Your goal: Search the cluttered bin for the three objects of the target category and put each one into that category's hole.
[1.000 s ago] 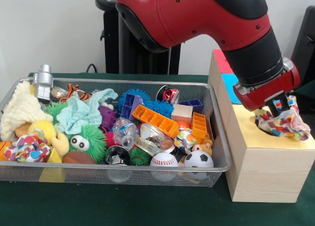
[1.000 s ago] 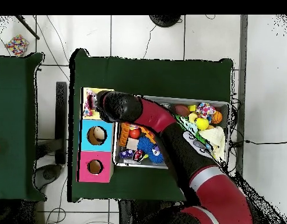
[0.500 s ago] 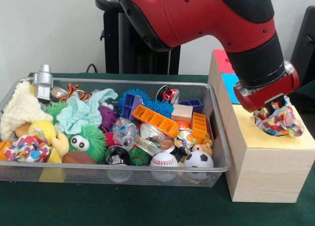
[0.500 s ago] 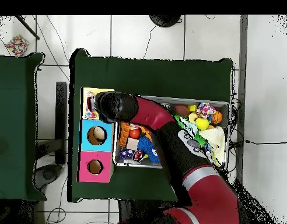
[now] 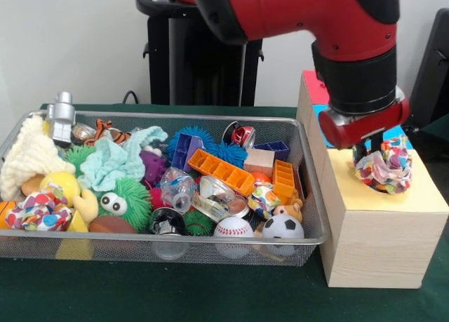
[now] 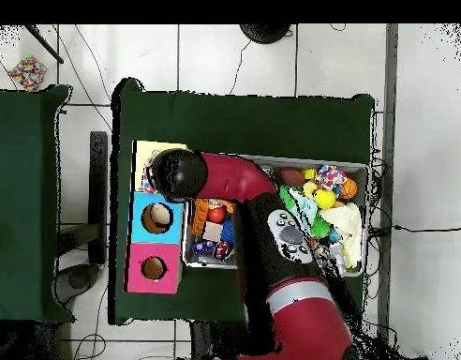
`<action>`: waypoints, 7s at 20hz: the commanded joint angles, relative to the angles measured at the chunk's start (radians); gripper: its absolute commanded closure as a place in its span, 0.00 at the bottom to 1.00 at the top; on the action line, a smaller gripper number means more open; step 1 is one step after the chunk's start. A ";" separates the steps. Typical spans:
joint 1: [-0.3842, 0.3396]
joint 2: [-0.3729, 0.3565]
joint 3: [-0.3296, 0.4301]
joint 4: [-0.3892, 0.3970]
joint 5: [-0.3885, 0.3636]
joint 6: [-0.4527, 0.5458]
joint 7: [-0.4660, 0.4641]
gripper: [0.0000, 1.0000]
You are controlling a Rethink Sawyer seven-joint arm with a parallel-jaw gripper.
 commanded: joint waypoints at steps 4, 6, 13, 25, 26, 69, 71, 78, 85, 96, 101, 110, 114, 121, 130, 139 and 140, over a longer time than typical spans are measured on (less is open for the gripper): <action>0.034 -0.004 -0.221 -0.054 -0.117 0.175 0.167 1.00; 0.034 0.000 -0.220 -0.051 -0.115 0.175 0.152 1.00; 0.020 0.004 -0.199 -0.023 -0.088 0.150 0.141 1.00; -0.023 0.018 -0.118 0.045 -0.006 0.055 0.160 1.00; -0.026 0.018 -0.115 0.050 -0.006 0.048 0.158 1.00; -0.051 0.042 -0.111 0.005 -0.066 -0.068 0.103 0.00; -0.052 0.056 -0.117 0.000 -0.085 -0.081 0.084 0.00; -0.038 0.078 -0.162 -0.024 -0.168 -0.113 0.031 0.00; -0.059 0.097 -0.144 -0.027 -0.241 -0.163 0.030 0.00; -0.144 0.135 0.002 0.042 -0.212 -0.289 0.078 0.00; -0.178 0.134 0.058 0.082 -0.188 -0.330 0.114 0.00; -0.243 0.167 0.162 0.122 -0.142 -0.368 0.164 0.00; -0.254 0.172 0.180 0.132 -0.140 -0.378 0.170 0.00; -0.276 0.189 0.222 0.127 -0.161 -0.402 0.147 0.00; -0.273 0.188 0.220 0.112 -0.180 -0.377 0.123 1.00; -0.266 0.178 0.207 0.105 -0.197 -0.370 0.110 1.00; -0.265 0.176 0.205 0.106 -0.194 -0.370 0.114 1.00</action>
